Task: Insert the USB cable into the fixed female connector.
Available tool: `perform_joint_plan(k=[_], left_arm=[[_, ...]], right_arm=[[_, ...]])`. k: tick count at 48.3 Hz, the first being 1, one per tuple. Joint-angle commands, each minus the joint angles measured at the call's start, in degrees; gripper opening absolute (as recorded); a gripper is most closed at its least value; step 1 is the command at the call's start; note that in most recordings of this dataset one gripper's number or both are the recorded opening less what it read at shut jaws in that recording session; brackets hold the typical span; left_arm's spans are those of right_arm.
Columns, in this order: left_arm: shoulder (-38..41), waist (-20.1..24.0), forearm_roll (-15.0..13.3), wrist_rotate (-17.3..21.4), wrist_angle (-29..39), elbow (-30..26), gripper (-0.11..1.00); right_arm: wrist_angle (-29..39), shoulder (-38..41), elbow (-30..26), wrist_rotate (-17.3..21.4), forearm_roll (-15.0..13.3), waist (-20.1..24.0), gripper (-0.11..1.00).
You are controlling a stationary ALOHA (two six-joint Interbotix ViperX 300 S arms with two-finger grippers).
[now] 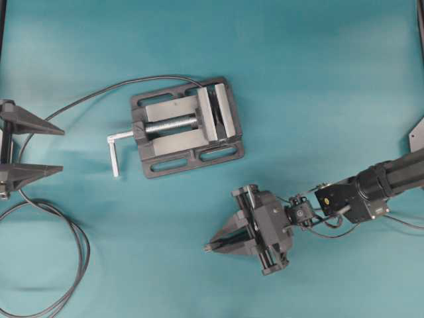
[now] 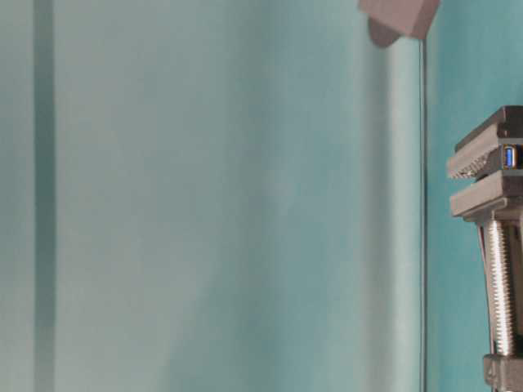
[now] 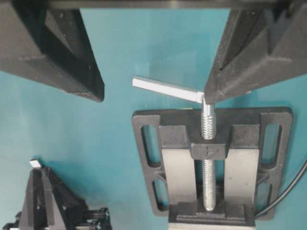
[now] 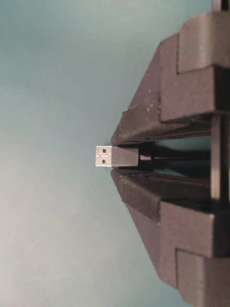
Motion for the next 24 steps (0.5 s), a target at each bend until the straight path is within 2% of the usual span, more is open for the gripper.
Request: perform_joint_plan(k=[1, 7, 14, 19, 24], left_arm=[[0.35, 0.09, 0.26, 0.18, -0.97, -0.53, 1.0], [0.35, 0.09, 0.26, 0.18, -0.97, -0.53, 1.0], [0.35, 0.09, 0.26, 0.18, -0.97, -0.53, 1.0], [0.35, 0.09, 0.26, 0.18, -0.97, -0.53, 1.0], [0.35, 0.09, 0.18, 0.09, -0.97, -0.53, 1.0]], right_arm=[[-0.18, -2.72, -0.18, 0.09, 1.05, 0.26, 0.22], [0.18, -3.43, 0.0, 0.0, 1.93, 0.44, 0.22], [0.35, -4.66, 0.88, -0.09, 4.66, 1.23, 0.22], [0.26, -5.45, 1.23, -0.26, 9.23, 2.2, 0.22], [0.18, -6.06, 1.67, -1.49, 16.26, 3.78, 0.22]])
